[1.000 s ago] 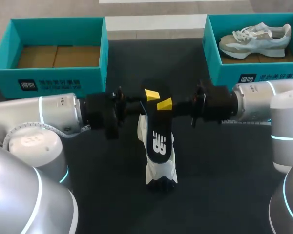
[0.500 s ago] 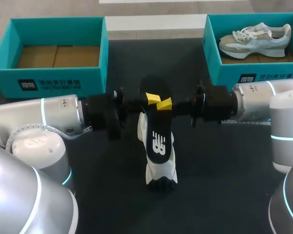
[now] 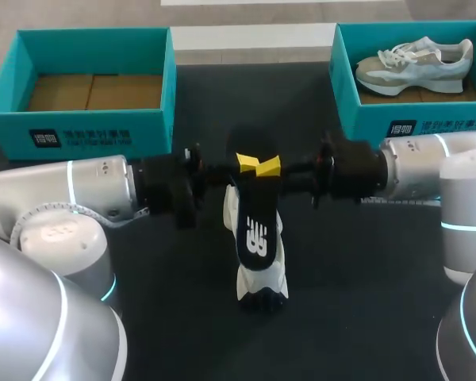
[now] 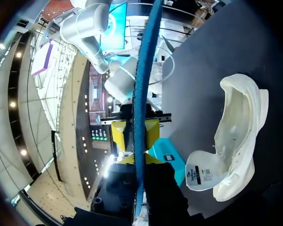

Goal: Take the shoe out of the shoebox, open the shoe tongue, remove and reinsert the insole, then place the shoe into the shoebox

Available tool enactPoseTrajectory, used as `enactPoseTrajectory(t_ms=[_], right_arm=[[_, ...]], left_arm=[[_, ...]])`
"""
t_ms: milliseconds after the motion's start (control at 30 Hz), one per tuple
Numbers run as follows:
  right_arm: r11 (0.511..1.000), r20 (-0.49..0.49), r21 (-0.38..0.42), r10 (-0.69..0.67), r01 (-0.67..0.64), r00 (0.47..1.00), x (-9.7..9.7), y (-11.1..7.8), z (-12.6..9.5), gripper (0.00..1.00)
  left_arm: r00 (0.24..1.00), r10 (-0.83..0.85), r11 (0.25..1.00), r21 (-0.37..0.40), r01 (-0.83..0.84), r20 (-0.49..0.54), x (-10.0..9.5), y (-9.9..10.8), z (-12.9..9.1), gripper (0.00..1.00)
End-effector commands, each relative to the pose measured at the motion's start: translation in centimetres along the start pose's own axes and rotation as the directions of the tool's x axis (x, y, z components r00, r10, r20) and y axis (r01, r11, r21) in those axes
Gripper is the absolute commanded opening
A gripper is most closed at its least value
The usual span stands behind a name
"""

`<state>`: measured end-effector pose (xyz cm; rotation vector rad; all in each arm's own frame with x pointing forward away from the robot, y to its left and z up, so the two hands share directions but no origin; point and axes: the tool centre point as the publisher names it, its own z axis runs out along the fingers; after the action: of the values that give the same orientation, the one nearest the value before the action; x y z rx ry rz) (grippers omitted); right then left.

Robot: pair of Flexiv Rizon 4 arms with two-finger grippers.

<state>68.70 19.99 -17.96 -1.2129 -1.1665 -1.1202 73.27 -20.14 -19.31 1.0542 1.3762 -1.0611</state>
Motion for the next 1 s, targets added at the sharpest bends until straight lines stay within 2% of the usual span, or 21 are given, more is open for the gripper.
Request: enactPoseTrajectory(t_ms=[33,400,433,500,967,1000], right_arm=[[1.000,0.014,-0.030,-0.001,0.001,1.000,0.5,-1.6,-1.4,1.00],[0.997,0.070,-0.034,-0.062,0.064,0.996,0.7,-2.3,-3.7,1.00],[0.995,0.082,-0.035,-0.088,0.091,0.993,0.7,-2.5,-3.9,1.00],[0.997,0.143,-0.049,-0.057,0.065,0.988,0.5,-2.6,-4.3,1.00],[0.997,0.143,-0.049,-0.057,0.065,0.988,0.5,-2.6,-4.3,1.00],[0.987,0.191,-0.024,-0.152,0.159,0.970,0.7,-2.5,-4.3,1.00]], left_arm=[[0.999,-0.019,1.000,0.016,0.019,-0.038,0.3,0.0,-0.7,0.00],[0.981,-0.160,0.985,0.041,0.166,-0.112,0.9,-1.5,-3.1,0.00],[0.977,-0.174,0.983,0.039,0.180,-0.119,0.9,-1.8,-3.3,0.00],[0.975,-0.184,0.981,0.036,0.190,-0.124,1.0,-1.9,-3.6,0.00],[0.975,-0.184,0.981,0.036,0.190,-0.124,1.0,-1.9,-3.6,0.00],[0.975,-0.184,0.981,0.036,0.190,-0.124,1.0,-1.9,-3.6,0.00]])
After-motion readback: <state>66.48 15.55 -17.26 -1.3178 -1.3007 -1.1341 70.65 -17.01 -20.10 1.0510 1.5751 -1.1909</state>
